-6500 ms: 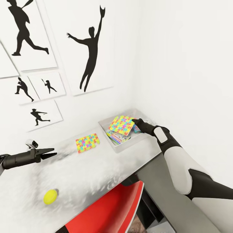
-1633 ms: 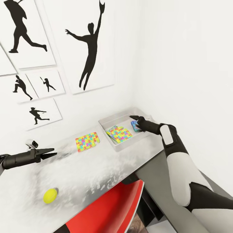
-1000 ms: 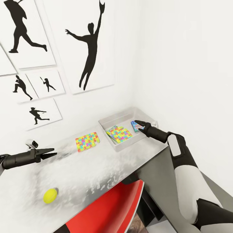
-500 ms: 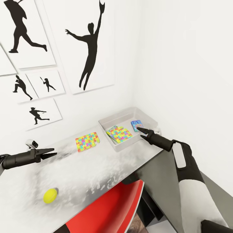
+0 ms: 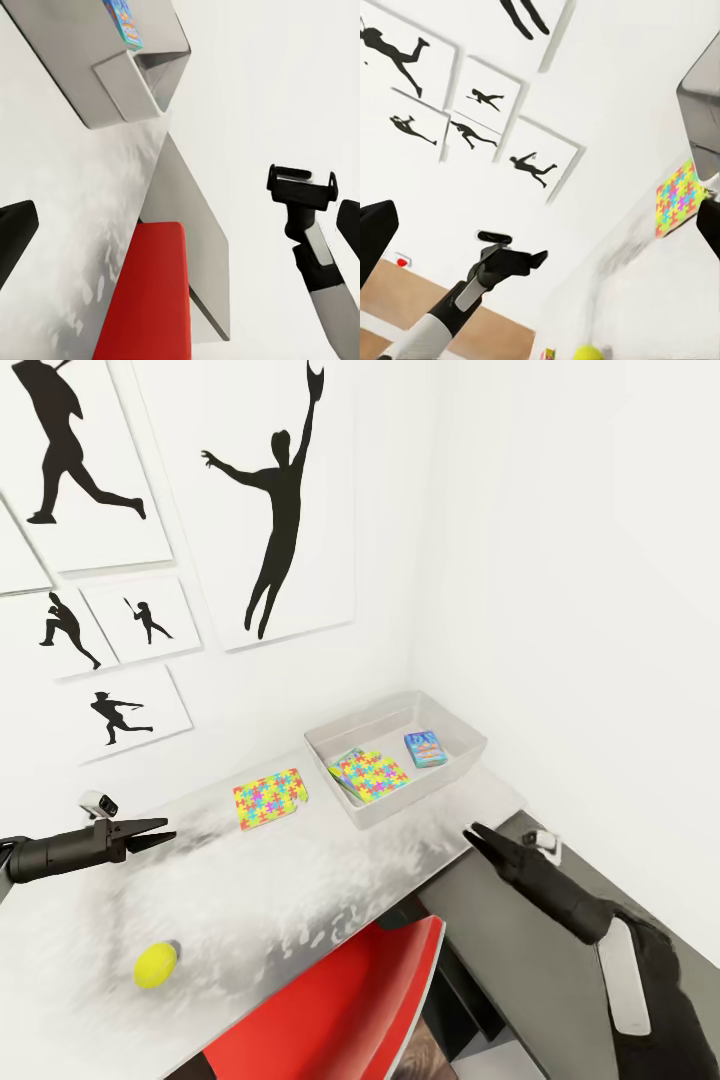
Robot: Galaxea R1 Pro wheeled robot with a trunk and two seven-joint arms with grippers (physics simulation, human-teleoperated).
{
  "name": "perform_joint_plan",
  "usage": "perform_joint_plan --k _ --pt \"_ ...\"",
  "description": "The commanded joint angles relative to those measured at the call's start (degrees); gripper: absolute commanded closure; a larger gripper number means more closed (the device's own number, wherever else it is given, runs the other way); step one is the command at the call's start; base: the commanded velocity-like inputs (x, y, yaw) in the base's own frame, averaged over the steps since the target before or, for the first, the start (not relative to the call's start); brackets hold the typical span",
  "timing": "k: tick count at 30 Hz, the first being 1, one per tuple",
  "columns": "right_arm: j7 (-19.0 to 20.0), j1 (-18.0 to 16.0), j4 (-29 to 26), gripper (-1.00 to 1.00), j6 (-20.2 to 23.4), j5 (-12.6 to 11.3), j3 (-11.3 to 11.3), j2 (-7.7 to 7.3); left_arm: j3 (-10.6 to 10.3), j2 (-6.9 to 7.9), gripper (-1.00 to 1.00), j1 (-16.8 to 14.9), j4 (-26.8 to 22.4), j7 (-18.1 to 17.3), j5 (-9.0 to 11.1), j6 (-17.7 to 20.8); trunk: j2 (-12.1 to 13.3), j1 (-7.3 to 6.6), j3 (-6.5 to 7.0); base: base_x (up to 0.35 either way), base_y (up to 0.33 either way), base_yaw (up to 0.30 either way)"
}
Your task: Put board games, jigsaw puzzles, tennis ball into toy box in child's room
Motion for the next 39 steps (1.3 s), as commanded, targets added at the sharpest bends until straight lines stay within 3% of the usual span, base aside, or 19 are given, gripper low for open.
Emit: perform_joint_plan --k 1,3,8,26,39 --pt "0.93 0.8 -0.27 -1.0 -0.32 -0.01 -0.33 0.06 -0.04 0.02 -1.0 -0.04 0.01 -0.21 0.01 0.6 -0.1 0.04 -0.1 0.0 0.0 0.006" --pt "2.92 3.08 -0.79 -1.0 -2.86 0.01 -0.89 0.04 -0.04 0.02 -1.0 -0.04 0.01 -0.21 0.01 0.6 -0.1 0.04 -0.09 0.0 0.0 0.089" --pt "4.11 4.48 -1.12 -1.0 -5.08 0.04 -1.2 0.0 -0.04 0.02 -1.0 -0.04 0.01 -0.21 0.01 0.6 -0.1 0.04 -0.02 0.0 0.0 0.204" --pt "4.68 4.86 -1.28 -1.0 -7.98 0.18 -1.22 -0.01 0.14 0.18 -1.0 -0.04 0.01 -0.21 0.01 0.52 -0.1 0.04 0.48 0.0 0.0 0.267" --pt "4.68 4.86 -1.26 -1.0 -9.02 0.34 -1.25 -0.01 0.2 0.19 -1.0 -0.04 0.0 -0.21 0.06 0.52 -0.1 0.04 1.57 0.0 0.0 0.105"
